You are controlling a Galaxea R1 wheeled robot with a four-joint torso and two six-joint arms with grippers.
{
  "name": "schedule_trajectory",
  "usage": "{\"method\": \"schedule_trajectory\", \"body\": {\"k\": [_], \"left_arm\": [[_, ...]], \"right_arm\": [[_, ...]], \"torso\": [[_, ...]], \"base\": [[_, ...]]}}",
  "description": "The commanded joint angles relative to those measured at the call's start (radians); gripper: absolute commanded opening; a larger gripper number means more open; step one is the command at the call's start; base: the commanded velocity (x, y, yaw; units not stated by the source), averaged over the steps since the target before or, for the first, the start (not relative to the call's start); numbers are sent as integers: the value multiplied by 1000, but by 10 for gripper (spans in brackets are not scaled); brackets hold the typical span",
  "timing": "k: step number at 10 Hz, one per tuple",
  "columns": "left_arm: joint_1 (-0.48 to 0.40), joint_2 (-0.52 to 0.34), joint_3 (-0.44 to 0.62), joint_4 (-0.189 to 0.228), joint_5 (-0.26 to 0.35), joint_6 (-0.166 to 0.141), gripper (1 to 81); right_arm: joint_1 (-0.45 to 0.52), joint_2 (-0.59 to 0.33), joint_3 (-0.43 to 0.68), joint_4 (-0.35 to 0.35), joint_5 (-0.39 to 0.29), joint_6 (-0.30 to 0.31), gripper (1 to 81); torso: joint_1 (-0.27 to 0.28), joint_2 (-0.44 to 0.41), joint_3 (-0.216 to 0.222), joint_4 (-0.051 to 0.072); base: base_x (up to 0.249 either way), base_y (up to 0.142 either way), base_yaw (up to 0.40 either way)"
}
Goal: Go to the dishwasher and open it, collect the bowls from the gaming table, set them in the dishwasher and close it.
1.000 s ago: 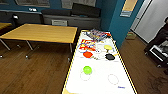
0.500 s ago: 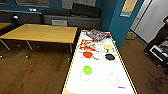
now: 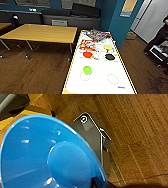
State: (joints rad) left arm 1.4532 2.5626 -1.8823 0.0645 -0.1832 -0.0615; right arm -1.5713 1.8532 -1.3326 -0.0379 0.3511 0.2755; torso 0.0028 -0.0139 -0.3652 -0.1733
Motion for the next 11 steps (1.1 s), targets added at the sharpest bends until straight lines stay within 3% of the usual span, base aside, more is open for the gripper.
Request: {"method": "schedule_trajectory", "body": {"k": [1,4,6,8,9,11], "left_arm": [[-73,-319,400,-8,36,-6,811],[-122,-406,457,-6,-25,-6,811],[-161,-480,518,-43,-28,-47,811],[-225,-603,647,-51,-30,-123,811],[-269,-678,727,-51,-28,-208,811],[-346,-740,805,-57,-18,-271,811]], "right_arm": [[-4,21,-89,-28,-11,-25,10],[-17,106,-192,-28,6,-16,10],[-23,160,-247,-28,6,-16,10],[-25,186,-255,-25,8,-13,10],[-26,192,-256,-19,17,-12,10],[-34,209,-282,-23,48,-13,10]], "torso": [[0,0,0,0],[0,0,0,0],[0,0,0,0],[0,0,0,0],[0,0,0,0],[0,0,0,0]], "base": [[0,0,0],[0,0,0],[0,0,0],[0,0,0],[0,0,0],[0,0,0]]}}
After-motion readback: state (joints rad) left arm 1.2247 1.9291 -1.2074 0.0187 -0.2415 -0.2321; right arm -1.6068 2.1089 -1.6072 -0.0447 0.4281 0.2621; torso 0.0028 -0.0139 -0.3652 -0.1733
